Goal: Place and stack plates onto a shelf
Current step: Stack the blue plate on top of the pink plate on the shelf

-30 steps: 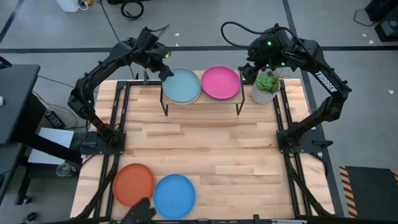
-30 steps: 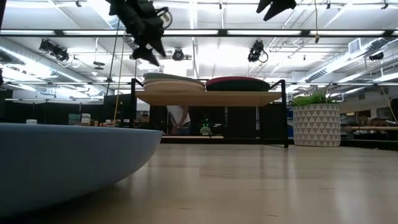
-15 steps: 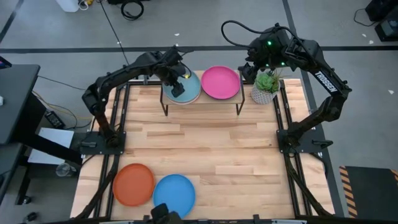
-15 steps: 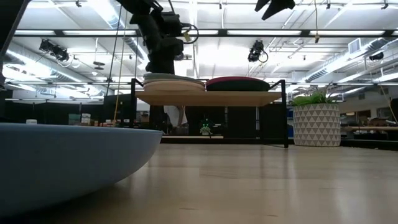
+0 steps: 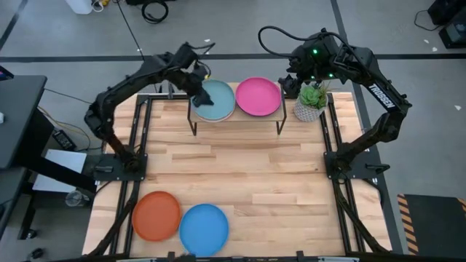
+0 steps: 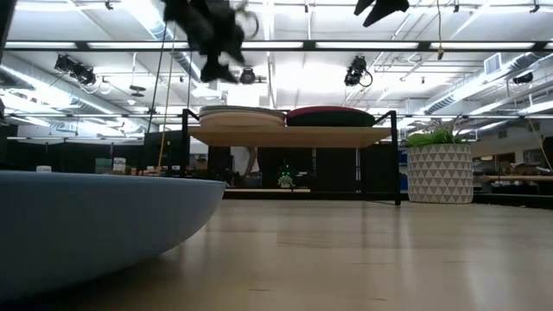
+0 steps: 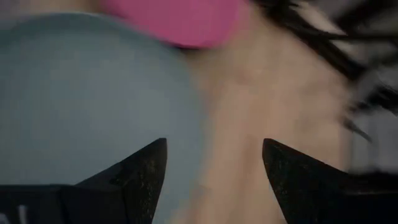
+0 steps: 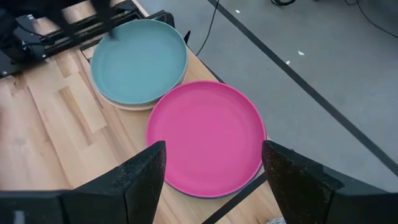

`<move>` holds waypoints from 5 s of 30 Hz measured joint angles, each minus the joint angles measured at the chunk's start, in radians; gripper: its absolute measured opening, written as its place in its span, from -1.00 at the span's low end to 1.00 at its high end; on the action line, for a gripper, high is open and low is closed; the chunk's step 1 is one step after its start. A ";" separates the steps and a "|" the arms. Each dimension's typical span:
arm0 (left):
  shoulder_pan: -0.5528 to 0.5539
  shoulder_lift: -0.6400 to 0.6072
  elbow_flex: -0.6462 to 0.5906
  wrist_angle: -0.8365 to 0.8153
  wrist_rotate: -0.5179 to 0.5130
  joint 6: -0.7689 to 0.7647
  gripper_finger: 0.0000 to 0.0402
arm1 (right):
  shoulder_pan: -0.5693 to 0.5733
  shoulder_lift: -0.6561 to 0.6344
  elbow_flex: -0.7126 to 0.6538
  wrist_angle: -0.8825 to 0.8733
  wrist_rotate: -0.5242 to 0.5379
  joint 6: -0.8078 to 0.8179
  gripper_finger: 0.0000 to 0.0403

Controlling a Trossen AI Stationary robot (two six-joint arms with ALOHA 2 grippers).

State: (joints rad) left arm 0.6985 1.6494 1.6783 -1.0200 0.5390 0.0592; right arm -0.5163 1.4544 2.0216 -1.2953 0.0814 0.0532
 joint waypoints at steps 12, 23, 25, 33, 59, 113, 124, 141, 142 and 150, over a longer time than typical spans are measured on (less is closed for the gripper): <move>-0.449 -0.095 -0.040 -0.169 0.002 -0.039 0.35 | 0.000 0.000 0.000 0.000 0.003 -0.015 0.34; -0.786 -0.123 -0.419 0.188 0.016 -0.487 0.21 | 0.000 0.000 0.000 -0.001 -0.001 -0.065 0.34; -0.832 -0.128 -0.483 0.243 -0.029 -0.577 0.15 | 0.000 0.000 0.000 -0.001 -0.003 -0.079 0.34; -0.968 -0.127 -0.677 0.438 -0.203 -0.835 0.00 | 0.000 0.000 0.000 0.000 -0.030 -0.117 0.34; -1.142 -0.098 -0.869 0.690 -0.471 -0.984 -0.04 | -0.001 0.000 0.000 -0.001 -0.057 -0.168 0.34; -0.300 -0.242 -0.263 0.525 -0.650 -0.559 -0.93 | 0.077 0.000 -0.264 0.421 -0.227 0.184 0.34; -0.274 -0.242 -0.263 0.702 -0.728 -0.615 -0.93 | 0.077 0.000 -0.264 0.510 -0.209 0.249 0.12; -0.242 -0.262 -0.264 0.707 -0.668 -0.578 -0.41 | 0.059 0.000 -0.264 0.534 -0.166 0.259 -0.76; -0.228 -0.275 -0.264 0.697 -0.654 -0.567 -0.33 | 0.054 0.001 -0.264 0.540 -0.179 0.262 -0.75; -0.084 -0.449 -0.264 0.665 -0.524 -0.441 0.11 | -0.001 0.000 -0.264 0.505 -0.217 0.269 -0.67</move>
State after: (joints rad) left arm 0.6148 1.2002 1.4139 -0.3548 0.0146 -0.3818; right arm -0.5177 1.4548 1.7576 -0.7904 -0.1358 0.3222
